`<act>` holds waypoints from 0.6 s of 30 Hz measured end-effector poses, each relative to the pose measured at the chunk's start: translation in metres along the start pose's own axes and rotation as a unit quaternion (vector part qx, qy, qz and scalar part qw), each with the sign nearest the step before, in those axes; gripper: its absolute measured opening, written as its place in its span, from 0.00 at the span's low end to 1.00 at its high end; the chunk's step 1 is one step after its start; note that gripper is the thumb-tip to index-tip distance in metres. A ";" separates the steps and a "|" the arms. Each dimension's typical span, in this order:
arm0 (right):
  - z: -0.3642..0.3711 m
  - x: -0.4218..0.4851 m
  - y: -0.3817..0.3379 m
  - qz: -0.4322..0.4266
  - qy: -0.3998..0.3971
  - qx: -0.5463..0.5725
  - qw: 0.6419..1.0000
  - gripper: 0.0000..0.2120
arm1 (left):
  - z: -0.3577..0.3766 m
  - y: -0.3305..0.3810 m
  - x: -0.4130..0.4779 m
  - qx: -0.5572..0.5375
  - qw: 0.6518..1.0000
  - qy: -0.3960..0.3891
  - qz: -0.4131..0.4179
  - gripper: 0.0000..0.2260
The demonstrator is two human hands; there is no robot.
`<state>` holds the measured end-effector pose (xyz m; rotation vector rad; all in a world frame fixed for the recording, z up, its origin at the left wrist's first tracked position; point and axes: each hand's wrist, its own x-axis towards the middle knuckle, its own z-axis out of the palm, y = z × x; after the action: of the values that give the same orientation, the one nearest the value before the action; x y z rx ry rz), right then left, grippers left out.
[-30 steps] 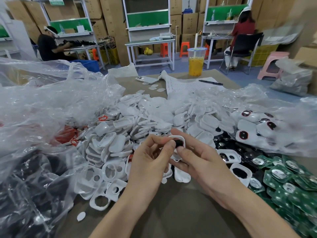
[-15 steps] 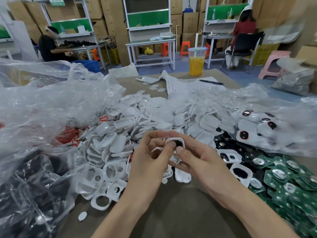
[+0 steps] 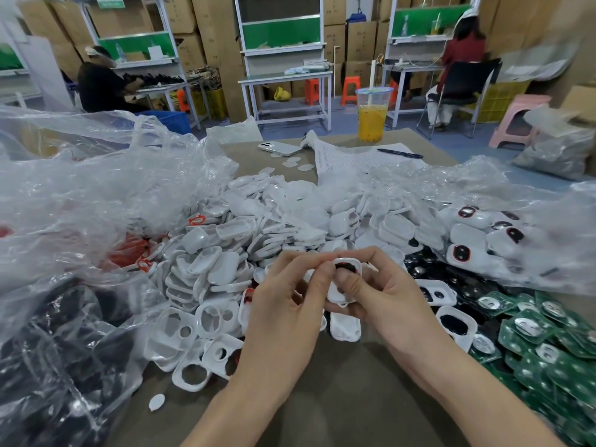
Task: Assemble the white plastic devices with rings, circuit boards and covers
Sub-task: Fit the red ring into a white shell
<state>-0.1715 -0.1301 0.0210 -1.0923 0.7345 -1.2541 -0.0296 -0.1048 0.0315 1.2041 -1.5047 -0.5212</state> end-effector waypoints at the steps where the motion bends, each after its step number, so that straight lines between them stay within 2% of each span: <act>1: 0.000 0.000 -0.001 -0.003 0.010 -0.002 1.000 0.05 | 0.000 0.000 0.000 0.014 1.000 -0.008 0.014 0.09; 6: 0.000 0.000 -0.004 -0.024 0.043 -0.019 0.999 0.03 | -0.002 -0.004 -0.002 0.126 0.990 -0.014 0.063 0.10; 12: -0.009 0.004 -0.010 -0.062 0.124 -0.031 0.990 0.07 | -0.015 -0.011 0.004 0.246 0.966 0.041 0.064 0.13; 15: -0.008 0.004 -0.013 -0.070 0.131 -0.010 0.989 0.01 | -0.016 -0.010 0.003 0.289 0.954 0.016 0.082 0.14; 18: -0.009 0.004 -0.011 -0.073 0.131 0.010 0.989 0.05 | -0.014 -0.008 0.000 0.312 0.942 -0.038 0.114 0.15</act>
<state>-0.1828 -0.1355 0.0289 -0.9899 0.8492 -1.5477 -0.0137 -0.1042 0.0291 1.4651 -1.9234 0.0870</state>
